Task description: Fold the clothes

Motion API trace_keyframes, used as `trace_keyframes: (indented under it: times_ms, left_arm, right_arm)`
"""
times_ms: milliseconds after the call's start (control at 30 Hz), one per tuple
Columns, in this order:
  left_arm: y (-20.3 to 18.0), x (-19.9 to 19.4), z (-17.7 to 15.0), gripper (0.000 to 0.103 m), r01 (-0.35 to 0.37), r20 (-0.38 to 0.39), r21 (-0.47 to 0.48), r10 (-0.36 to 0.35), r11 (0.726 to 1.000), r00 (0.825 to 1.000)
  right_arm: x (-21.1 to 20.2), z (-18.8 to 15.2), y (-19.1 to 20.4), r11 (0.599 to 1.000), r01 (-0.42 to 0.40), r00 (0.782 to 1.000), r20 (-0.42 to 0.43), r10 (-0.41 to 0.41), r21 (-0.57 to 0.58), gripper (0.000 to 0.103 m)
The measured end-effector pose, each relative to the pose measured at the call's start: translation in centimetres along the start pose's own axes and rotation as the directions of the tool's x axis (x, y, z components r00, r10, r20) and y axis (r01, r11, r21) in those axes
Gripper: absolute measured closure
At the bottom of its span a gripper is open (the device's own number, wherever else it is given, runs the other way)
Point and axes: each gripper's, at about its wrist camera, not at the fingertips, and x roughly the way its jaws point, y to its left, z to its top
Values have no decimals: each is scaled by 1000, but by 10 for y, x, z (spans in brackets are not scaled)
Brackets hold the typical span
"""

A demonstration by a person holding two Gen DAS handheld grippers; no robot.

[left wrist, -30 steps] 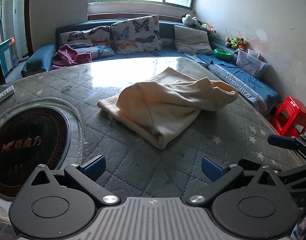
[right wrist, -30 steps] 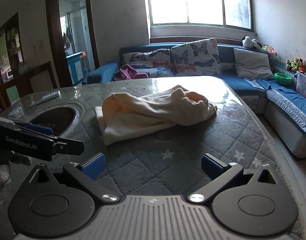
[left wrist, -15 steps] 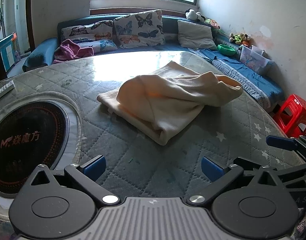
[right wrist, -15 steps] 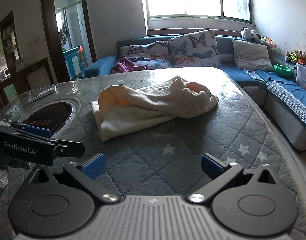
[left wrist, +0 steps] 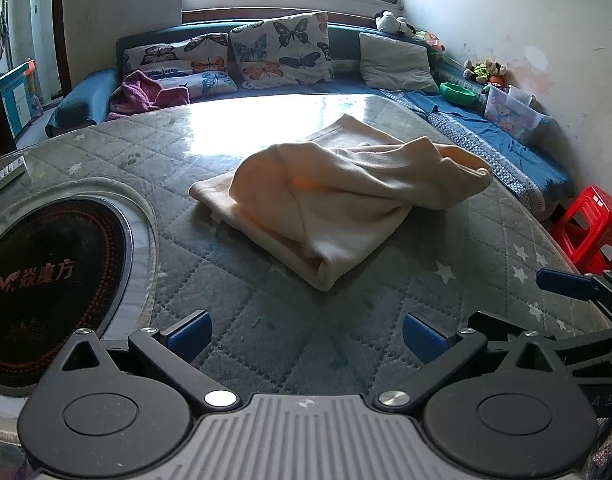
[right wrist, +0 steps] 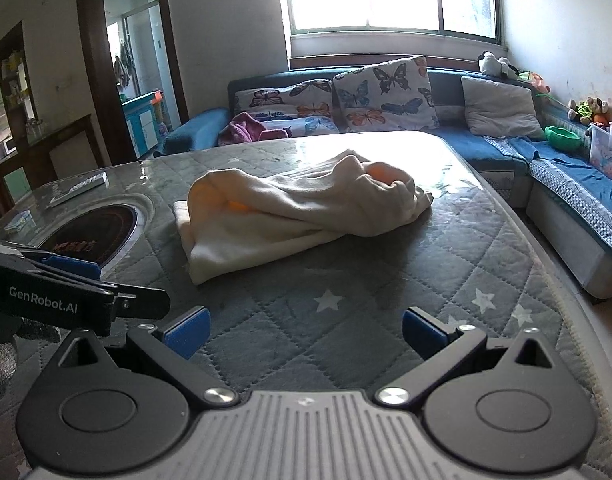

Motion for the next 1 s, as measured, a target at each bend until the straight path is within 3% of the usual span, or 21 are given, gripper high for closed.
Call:
trace_keyframes:
  times_ms: [600,1000]
  left_arm:
    - [0,15,13,0,-14,-14,-3,14,1000,1000]
    - [4,28,38,0,-25,1,1,25,1000,1000]
  right_arm:
    - [15,11,-3,1000,-7,1000,-11,7,-3,0]
    - [35,31,-9,998,3,1000,-5,-3,-67,0]
